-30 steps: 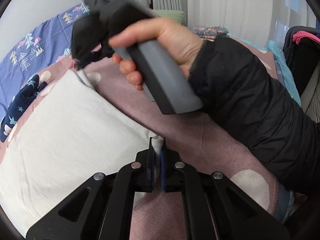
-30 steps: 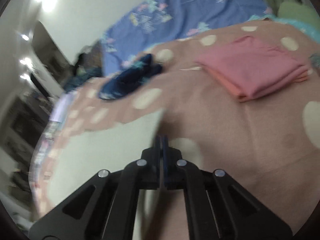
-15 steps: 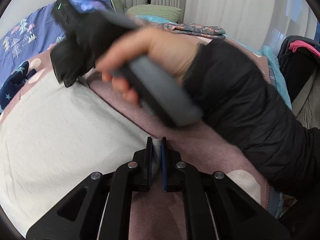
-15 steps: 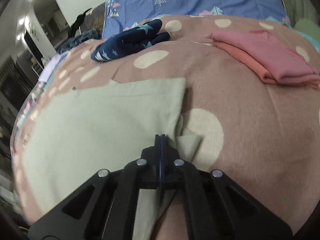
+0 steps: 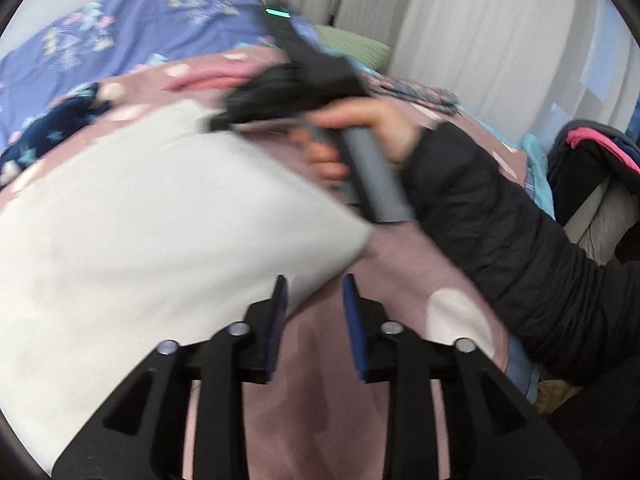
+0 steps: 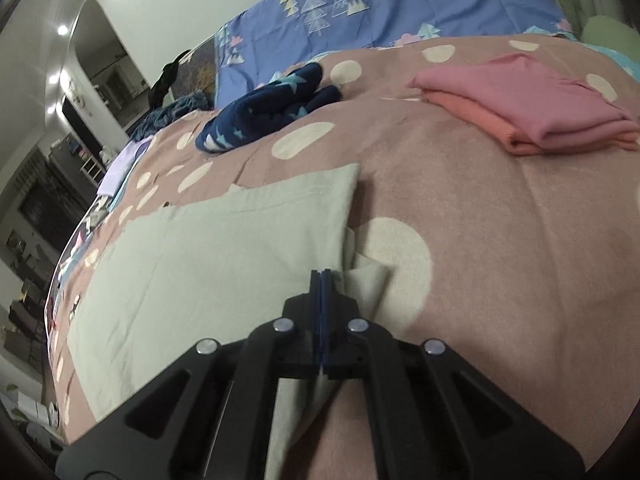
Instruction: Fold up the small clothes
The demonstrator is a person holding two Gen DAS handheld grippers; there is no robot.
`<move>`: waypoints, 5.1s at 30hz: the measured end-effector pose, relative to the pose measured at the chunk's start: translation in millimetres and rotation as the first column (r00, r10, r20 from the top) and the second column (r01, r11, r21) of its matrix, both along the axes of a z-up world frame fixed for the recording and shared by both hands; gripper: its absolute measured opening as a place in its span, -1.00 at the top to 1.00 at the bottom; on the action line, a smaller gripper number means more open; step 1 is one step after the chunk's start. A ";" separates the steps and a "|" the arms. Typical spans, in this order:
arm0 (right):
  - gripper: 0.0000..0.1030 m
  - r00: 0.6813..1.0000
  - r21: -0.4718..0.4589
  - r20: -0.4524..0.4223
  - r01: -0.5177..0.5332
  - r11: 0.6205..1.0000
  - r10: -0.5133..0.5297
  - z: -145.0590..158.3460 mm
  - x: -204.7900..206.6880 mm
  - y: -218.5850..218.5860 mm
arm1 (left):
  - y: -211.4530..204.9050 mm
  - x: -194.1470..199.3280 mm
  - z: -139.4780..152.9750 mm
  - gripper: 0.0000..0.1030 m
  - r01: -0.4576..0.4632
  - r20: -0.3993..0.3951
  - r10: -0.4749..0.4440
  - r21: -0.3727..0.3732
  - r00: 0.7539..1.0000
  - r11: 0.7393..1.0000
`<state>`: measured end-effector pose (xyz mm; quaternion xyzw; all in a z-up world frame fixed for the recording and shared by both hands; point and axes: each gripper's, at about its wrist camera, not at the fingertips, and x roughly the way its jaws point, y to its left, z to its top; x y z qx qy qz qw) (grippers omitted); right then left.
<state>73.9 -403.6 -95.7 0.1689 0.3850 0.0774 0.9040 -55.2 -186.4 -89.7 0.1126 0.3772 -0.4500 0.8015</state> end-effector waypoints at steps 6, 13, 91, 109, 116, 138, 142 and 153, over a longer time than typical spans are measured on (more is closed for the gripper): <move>0.49 0.989 -0.139 0.147 0.033 0.990 -0.012 62.8 -59.4 43.4 | 117.3 17.2 7.3 0.31 -0.287 -0.006 0.287 -0.033 0.958 0.957; 0.49 0.913 -0.519 0.212 -0.196 0.832 0.347 82.5 -101.9 241.6 | 277.3 19.5 11.8 0.52 -0.648 0.018 0.651 -0.067 0.759 0.758; 0.28 0.764 -0.896 0.004 -0.283 0.341 0.645 -43.2 -123.8 527.3 | 359.2 271.1 -51.1 0.65 -0.647 -0.493 0.465 -0.308 0.735 0.697; 0.61 0.744 -0.772 -0.007 -0.428 0.469 0.668 -23.1 -130.0 506.8 | 371.6 263.1 -47.8 0.42 -0.643 -0.463 0.472 -0.348 0.750 0.682; 0.29 0.770 -0.819 -0.039 -0.390 0.422 0.637 -35.6 -124.7 510.4 | 364.0 235.8 -46.2 0.14 -0.575 -0.421 0.434 -0.304 0.796 0.760; 0.63 0.821 -0.848 -0.011 -0.310 0.429 0.571 -43.1 -85.6 532.7 | 348.1 242.9 -54.9 0.39 -0.545 -0.456 0.380 -0.313 0.805 0.778; 0.78 0.818 -0.851 0.011 -0.294 0.435 0.575 -40.2 -90.3 530.3 | 349.1 245.4 -55.6 0.39 -0.548 -0.470 0.374 -0.318 0.800 0.773; 0.82 0.844 -0.698 0.119 -0.303 0.649 0.523 -2.2 -86.8 491.0 | 332.1 248.0 -37.4 0.83 -0.560 -0.384 0.450 -0.249 0.806 0.790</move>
